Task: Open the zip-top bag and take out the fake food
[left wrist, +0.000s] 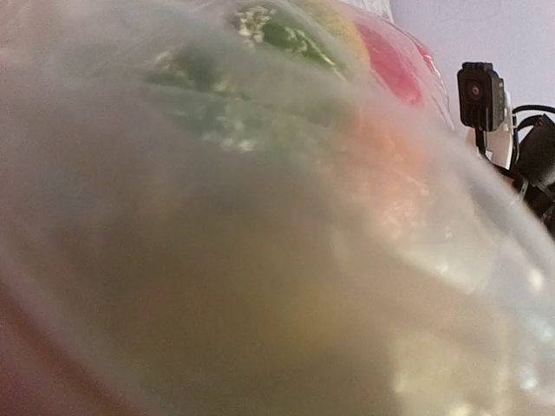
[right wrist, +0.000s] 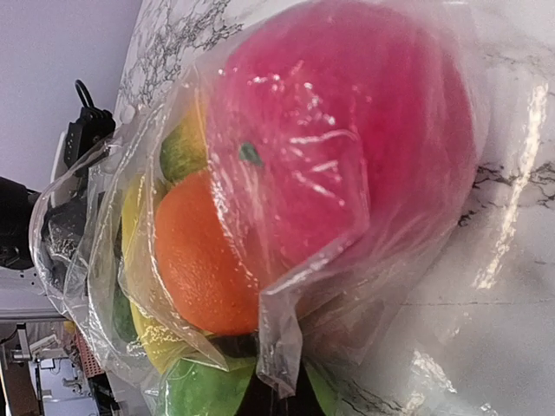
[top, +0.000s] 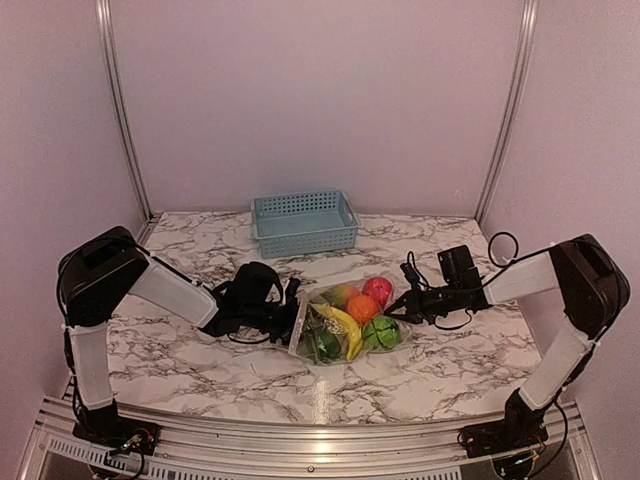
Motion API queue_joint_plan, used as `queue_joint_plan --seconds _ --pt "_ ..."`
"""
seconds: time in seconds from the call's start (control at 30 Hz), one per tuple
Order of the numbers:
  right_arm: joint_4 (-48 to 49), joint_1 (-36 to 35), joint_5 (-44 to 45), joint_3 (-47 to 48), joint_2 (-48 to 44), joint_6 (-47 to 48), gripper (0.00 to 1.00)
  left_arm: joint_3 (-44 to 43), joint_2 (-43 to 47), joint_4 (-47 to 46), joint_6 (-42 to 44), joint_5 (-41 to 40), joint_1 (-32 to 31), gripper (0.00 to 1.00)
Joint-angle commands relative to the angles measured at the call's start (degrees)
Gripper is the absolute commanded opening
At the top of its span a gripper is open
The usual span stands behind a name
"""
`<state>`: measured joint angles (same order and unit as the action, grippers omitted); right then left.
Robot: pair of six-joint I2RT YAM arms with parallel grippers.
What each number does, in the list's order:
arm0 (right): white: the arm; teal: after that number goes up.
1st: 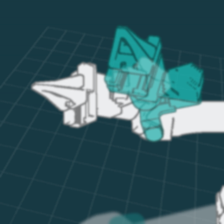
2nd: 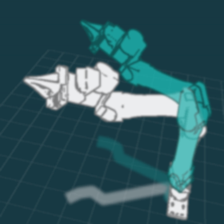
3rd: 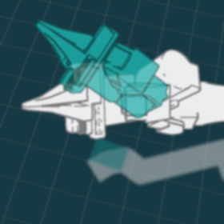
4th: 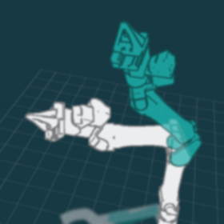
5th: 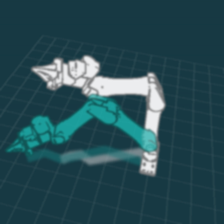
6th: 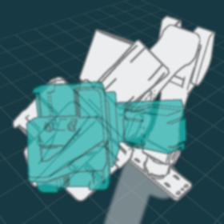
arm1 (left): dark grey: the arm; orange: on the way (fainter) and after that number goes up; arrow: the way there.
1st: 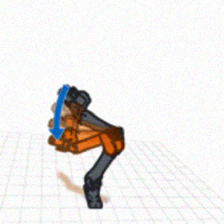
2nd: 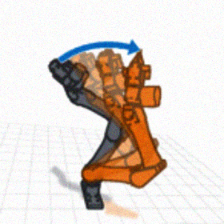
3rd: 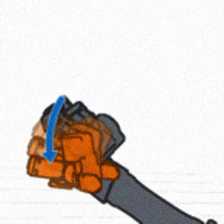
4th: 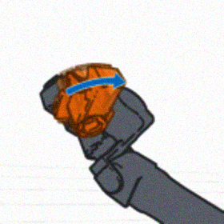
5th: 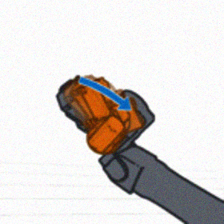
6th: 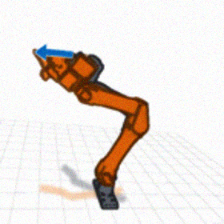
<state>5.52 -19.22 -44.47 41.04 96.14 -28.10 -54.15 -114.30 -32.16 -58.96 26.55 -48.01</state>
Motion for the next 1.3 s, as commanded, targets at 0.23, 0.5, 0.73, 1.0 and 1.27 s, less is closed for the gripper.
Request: queue_joint_plan --seconds 0.23,0.5,0.73,1.0,1.27 --pt "-4.3 5.3 2.6 -3.9 -6.3 1.5 0.00 7.2 13.6 8.3 5.3 -3.2 5.9 0.37" --pt "-4.9 9.4 2.8 -6.3 -9.4 1.6 0.00 7.7 24.5 19.4 10.3 -5.7 13.8 0.37" --pt "-5.0 9.9 2.1 -7.5 -9.9 2.2 0.00 -5.5 23.1 26.8 13.8 -9.4 21.2 0.37" --pt "-5.2 9.9 1.4 -7.1 -10.1 2.7 0.00 -32.0 10.1 37.0 21.2 -16.1 22.2 0.38" --pt "-4.4 9.9 -0.8 -5.2 -8.5 2.5 0.00 -49.5 -2.5 41.9 28.3 -22.8 22.7 0.40"
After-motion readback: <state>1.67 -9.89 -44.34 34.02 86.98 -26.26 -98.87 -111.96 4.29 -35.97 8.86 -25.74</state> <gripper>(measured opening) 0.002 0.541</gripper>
